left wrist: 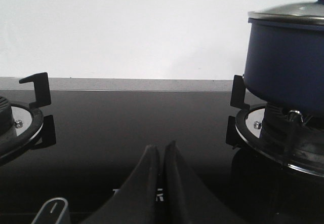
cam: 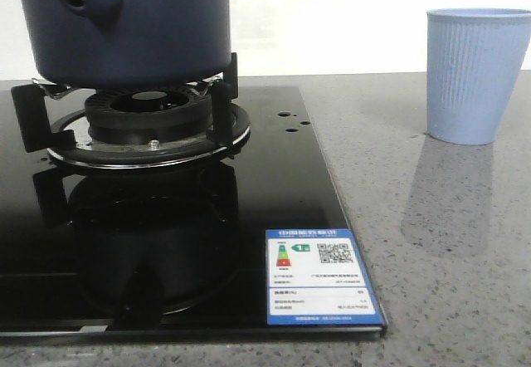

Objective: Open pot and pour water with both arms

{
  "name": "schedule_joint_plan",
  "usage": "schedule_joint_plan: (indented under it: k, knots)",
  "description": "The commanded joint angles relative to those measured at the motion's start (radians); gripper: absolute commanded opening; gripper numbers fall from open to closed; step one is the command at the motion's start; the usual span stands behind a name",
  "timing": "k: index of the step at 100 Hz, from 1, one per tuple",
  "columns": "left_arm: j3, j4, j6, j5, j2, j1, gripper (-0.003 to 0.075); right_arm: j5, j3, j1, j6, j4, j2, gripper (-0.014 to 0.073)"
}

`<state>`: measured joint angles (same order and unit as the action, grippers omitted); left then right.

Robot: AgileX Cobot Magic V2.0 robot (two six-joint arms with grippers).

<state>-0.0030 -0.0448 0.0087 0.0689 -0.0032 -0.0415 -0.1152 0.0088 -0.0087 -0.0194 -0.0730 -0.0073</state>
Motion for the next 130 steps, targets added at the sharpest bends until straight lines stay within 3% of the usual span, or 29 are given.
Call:
schedule_joint_plan:
  k: [1,18,36,63,77,96,106,119,130]
  knots:
    - [0.015,-0.001,-0.009,-0.092,-0.024,0.006,-0.0016,0.104,0.019,-0.005,-0.001,-0.005,-0.025,-0.0064]
    - [0.015,-0.001,-0.009,-0.105,-0.024,0.006,-0.0016,0.142,0.019,-0.005,-0.001,-0.001,-0.025,-0.0064]
    - [0.015,-0.048,-0.009,-0.145,-0.024,0.006,-0.0016,0.161,0.019,-0.005,-0.001,0.123,-0.025,-0.0064]
    - [0.015,-0.332,-0.009,-0.197,-0.024,0.006,-0.0016,0.161,0.019,-0.005,-0.001,0.406,-0.025,-0.0064]
    - [0.011,-0.502,-0.009,-0.204,-0.024,0.006,-0.0016,0.183,0.015,-0.005,-0.001,0.470,-0.025,-0.0064]
    - [-0.073,-0.555,-0.009,-0.185,-0.022,0.006,-0.0016,0.145,-0.074,-0.005,0.003,0.476,-0.021,-0.0060]
    - [-0.168,-0.481,0.022,-0.103,-0.005,0.006,-0.0016,0.069,-0.155,-0.005,0.019,0.462,0.011,-0.0059]
    - [-0.320,-0.334,0.080,0.045,0.085,0.006,-0.0016,-0.036,-0.271,-0.005,0.019,0.329,0.133,-0.0060]
    - [-0.422,-0.327,0.142,0.119,0.192,0.004,-0.0016,-0.150,-0.384,-0.005,0.028,0.280,0.258,-0.0060]
